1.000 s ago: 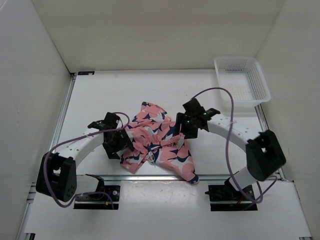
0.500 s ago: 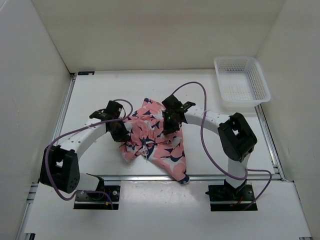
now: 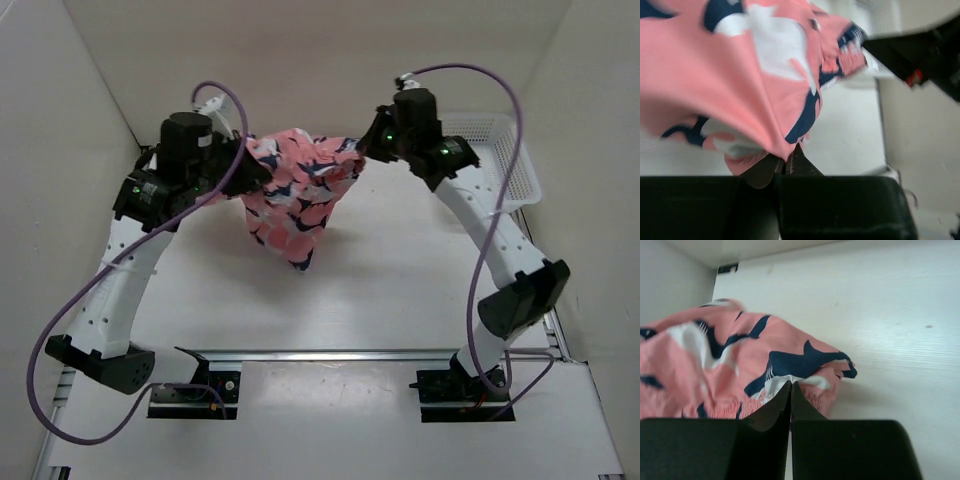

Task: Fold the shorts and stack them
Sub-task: Flatten the shorts out

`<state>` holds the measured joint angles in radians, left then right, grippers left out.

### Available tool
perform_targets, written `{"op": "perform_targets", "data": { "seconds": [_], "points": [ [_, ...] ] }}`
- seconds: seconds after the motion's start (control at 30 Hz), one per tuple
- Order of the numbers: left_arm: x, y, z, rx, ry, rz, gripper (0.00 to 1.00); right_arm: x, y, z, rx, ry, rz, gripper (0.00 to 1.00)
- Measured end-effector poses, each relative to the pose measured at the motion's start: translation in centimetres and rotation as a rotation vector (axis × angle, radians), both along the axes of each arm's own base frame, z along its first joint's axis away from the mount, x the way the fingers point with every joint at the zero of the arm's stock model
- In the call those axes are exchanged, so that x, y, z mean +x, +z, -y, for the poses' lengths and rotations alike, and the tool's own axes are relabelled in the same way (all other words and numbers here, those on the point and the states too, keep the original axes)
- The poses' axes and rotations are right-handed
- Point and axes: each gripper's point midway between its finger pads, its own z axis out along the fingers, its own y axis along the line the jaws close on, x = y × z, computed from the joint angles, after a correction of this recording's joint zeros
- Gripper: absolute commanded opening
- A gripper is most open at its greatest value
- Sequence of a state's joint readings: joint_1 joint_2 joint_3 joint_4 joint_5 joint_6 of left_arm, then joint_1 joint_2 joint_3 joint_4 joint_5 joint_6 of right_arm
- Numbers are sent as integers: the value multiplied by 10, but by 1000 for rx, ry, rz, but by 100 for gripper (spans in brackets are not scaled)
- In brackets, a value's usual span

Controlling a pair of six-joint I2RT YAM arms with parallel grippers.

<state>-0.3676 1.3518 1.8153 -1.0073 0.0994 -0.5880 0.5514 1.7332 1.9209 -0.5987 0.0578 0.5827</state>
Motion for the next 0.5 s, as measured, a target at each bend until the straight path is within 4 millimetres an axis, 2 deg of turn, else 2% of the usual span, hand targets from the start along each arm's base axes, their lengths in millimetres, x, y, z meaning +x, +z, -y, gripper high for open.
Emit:
{"op": "perform_targets", "data": {
  "seconds": [0.07,0.1,0.13,0.17,0.23,0.27,0.3,0.37,0.43,0.47,0.5],
  "points": [
    [-18,3,36,-40,-127,6,14,2,11,36,3,-72,24,4],
    [-28,-2,59,-63,-204,-1,41,4,13,55,3,-111,25,16],
    [-37,-11,79,-68,-267,-26,59,8,12,76,5,-158,23,30],
    [-46,-22,100,-70,-335,-59,72,16,8,99,4,-208,15,49],
    [-59,-49,141,-67,-454,-141,88,29,-8,141,1,-295,-26,69],
    [-62,-65,155,-57,-497,-179,92,35,-22,162,-3,-338,-58,76],
    [-64,-88,167,-39,-521,-235,92,37,-37,181,-9,-374,-94,83],
    [-66,-128,168,9,-515,-336,92,33,-69,208,-32,-427,-177,83],
    [-64,-159,149,58,-460,-423,82,17,-99,215,-61,-437,-261,78],
    [-59,-169,135,76,-415,-451,76,5,-111,212,-75,-427,-297,77],
    [-53,-175,120,87,-363,-469,66,-8,-121,208,-85,-414,-324,72]
  ]
}}
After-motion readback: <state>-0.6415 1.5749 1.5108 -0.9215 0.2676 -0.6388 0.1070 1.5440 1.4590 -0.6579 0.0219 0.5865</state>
